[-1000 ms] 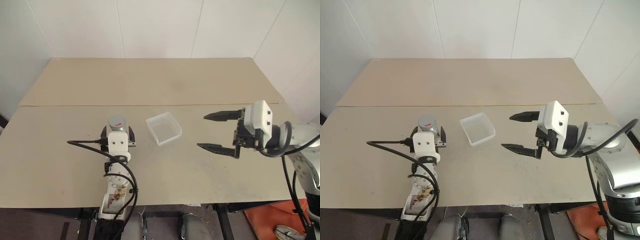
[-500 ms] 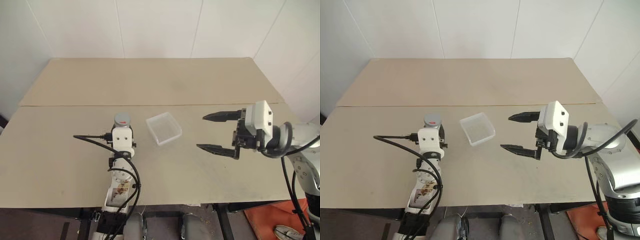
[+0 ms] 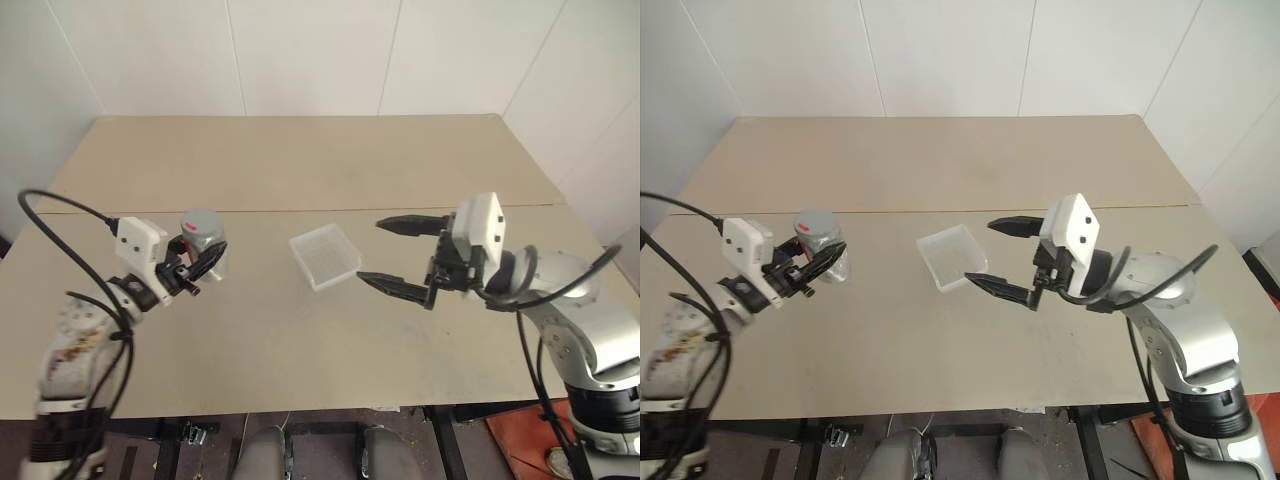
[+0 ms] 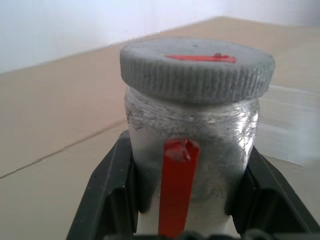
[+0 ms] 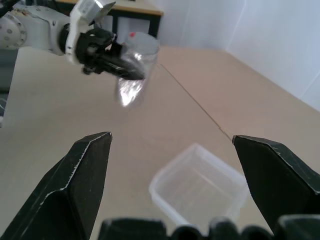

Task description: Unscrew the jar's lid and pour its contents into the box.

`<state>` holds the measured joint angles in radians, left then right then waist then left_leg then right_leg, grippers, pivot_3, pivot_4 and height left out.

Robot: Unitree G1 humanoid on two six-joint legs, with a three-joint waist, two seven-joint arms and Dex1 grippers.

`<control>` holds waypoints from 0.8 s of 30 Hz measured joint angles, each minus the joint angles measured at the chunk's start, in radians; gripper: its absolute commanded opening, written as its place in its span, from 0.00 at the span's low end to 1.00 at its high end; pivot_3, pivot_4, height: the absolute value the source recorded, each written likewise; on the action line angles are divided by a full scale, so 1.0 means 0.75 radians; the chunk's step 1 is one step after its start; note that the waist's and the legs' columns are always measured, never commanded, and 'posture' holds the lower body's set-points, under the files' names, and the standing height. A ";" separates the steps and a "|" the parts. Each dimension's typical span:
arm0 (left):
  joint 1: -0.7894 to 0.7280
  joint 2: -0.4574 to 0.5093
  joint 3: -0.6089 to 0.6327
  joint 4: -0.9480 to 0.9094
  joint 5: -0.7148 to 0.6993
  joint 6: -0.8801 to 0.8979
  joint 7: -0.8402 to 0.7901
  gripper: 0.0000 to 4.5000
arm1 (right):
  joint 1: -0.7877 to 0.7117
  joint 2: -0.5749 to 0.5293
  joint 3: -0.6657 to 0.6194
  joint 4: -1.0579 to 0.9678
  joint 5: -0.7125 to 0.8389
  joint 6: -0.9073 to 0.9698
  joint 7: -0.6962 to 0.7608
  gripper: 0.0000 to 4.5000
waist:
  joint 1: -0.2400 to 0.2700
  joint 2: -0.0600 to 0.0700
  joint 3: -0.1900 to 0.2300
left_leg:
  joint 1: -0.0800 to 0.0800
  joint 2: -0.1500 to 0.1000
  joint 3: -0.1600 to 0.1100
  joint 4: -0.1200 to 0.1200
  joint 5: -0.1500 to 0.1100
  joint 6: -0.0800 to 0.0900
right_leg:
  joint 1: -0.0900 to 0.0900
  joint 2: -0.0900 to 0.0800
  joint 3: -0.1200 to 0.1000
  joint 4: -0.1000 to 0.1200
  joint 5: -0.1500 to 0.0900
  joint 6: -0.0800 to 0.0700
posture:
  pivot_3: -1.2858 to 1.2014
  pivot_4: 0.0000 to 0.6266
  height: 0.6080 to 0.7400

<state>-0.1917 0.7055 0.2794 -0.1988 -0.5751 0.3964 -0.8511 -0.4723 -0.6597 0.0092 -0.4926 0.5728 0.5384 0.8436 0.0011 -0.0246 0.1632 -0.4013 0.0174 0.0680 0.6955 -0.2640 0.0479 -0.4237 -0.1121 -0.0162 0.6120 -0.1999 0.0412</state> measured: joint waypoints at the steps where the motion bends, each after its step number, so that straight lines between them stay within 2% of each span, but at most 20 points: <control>1: -0.014 0.015 0.001 0.012 -0.033 0.004 -0.072 0.43 | -0.031 0.016 0.016 0.004 0.001 0.020 -0.012 1.00 | 0.003 0.000 0.000 | 0.000 0.000 0.000 0.000 0.000 0.000 | 0.000 0.000 0.000 0.000 0.000 0.000 | 0.52 0.24 1.00; 5: -0.137 0.008 -0.102 0.060 -0.082 -0.003 -0.296 0.43 | -0.200 0.131 0.079 0.023 0.044 0.153 -0.087 1.00 | 0.006 0.000 0.000 | 0.000 -0.002 0.000 0.000 0.001 -0.001 | 0.000 0.001 0.000 0.000 0.000 0.000 | 0.52 0.24 1.00; 14: -0.366 -0.182 -0.320 0.186 -0.040 -0.076 -0.417 0.43 | -0.374 0.276 0.234 0.109 0.011 0.226 -0.133 1.00 | 0.005 0.000 0.000 | -0.004 -0.002 0.000 0.000 0.001 -0.001 | -0.001 0.003 -0.002 0.000 0.000 0.000 | 0.52 0.24 1.00; 24: -0.441 -0.225 -0.357 0.292 0.008 -0.170 -0.507 0.43 | -0.411 0.339 0.250 0.215 -0.063 0.225 -0.145 1.00 | -0.007 0.000 0.000 | -0.005 -0.001 -0.001 0.000 0.001 0.000 | -0.002 0.003 -0.002 0.002 0.000 0.000 | 0.52 0.24 1.00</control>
<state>-0.5224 0.5367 0.0117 0.0198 -0.5689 0.2689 -1.2316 -0.7803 -0.4052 0.1970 -0.3317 0.5259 0.7075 0.7349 -0.0041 -0.0246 0.1632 -0.4053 0.0164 0.0675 0.6955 -0.2635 0.0476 -0.4250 -0.1100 -0.0177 0.6133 -0.1997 0.0413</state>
